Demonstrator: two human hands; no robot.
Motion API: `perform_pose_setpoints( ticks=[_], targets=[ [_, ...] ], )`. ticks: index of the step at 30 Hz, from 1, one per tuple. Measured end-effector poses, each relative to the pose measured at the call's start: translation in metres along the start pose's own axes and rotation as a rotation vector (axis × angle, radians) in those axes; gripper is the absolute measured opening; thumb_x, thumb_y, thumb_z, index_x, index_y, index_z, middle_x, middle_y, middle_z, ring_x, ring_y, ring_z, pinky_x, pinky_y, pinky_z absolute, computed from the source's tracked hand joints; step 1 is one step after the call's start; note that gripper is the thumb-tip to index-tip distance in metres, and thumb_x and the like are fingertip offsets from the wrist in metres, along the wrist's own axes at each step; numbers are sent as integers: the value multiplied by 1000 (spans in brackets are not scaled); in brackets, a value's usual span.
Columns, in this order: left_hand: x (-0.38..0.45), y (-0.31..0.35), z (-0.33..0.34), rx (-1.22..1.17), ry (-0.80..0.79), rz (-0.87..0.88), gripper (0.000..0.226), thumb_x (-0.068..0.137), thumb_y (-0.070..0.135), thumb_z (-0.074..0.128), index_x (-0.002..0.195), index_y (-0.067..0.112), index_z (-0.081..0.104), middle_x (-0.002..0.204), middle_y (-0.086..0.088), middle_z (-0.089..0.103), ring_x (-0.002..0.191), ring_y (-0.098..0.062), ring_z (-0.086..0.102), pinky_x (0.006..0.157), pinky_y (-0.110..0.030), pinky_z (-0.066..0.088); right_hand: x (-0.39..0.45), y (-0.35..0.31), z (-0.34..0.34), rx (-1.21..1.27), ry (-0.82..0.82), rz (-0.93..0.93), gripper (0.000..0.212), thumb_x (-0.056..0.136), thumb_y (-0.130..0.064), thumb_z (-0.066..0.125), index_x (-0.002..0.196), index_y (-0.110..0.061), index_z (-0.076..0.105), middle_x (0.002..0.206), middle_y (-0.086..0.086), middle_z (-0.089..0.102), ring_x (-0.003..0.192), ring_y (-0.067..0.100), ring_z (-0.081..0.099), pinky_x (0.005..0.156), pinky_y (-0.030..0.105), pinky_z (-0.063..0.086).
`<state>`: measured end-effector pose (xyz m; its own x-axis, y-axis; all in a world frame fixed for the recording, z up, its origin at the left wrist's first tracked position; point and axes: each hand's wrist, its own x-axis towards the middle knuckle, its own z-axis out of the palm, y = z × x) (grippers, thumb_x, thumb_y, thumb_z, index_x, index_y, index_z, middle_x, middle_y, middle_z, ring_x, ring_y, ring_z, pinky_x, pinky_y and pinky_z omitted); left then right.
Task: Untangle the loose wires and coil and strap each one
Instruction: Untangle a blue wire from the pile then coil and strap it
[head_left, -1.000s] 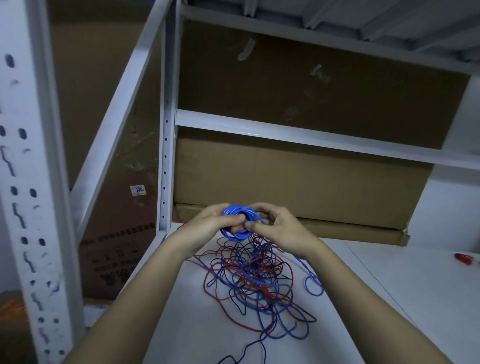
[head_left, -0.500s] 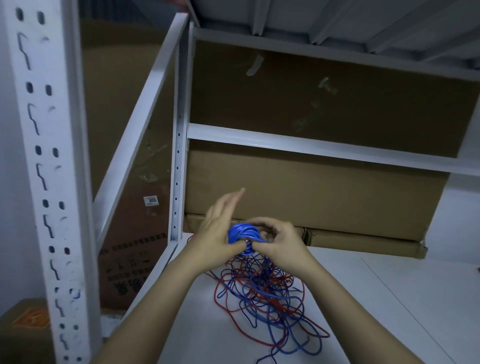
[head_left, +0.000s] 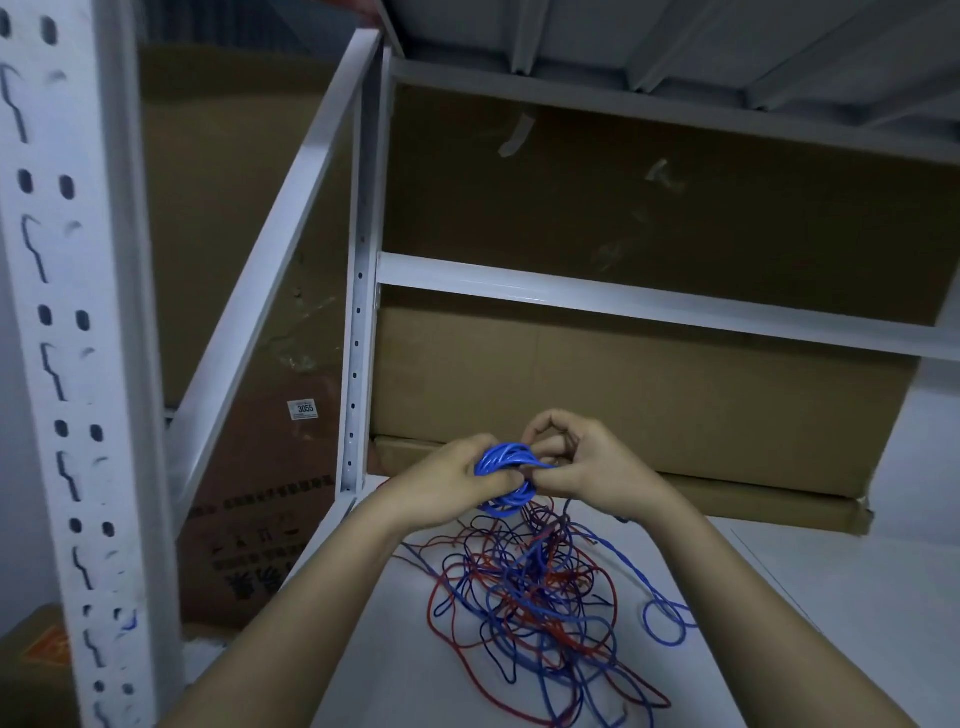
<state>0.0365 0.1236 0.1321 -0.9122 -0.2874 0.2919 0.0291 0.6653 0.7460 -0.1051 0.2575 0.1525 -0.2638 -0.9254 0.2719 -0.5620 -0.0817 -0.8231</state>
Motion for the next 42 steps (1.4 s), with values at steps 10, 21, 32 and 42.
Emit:
perform_pose_setpoints(
  ticks=[10,21,32,42],
  targets=[
    [10,-10,6,-757,12,55,21,82,30,58,74,14,68,78,1,67,79,-8,61,77,-18,47,5,8,9,287,137,-35,17,77,-22,71,89,-14,63,56,-3,59,44,6,43,41,15,32],
    [21,-20,19,-1054,82,-20,39,84,47,55,76,9,50,56,3,40,57,-11,44,71,-27,37,12,14,24,278,311,9,12,93,-16,58,94,-10,68,59,-10,62,40,6,41,41,15,34],
    [31,-22,9,-1287,368,-185,44,96,46,42,74,10,55,63,-1,62,68,-11,61,87,-30,43,3,54,60,-194,124,157,32,102,-40,33,93,-26,60,59,-3,65,62,8,56,68,27,42],
    [30,-22,48,-637,454,-70,21,103,26,39,99,35,58,125,3,59,121,-13,50,103,-29,34,-12,49,64,-281,6,117,25,82,-15,52,78,-39,59,62,-14,57,56,1,50,57,21,42]
  ],
)
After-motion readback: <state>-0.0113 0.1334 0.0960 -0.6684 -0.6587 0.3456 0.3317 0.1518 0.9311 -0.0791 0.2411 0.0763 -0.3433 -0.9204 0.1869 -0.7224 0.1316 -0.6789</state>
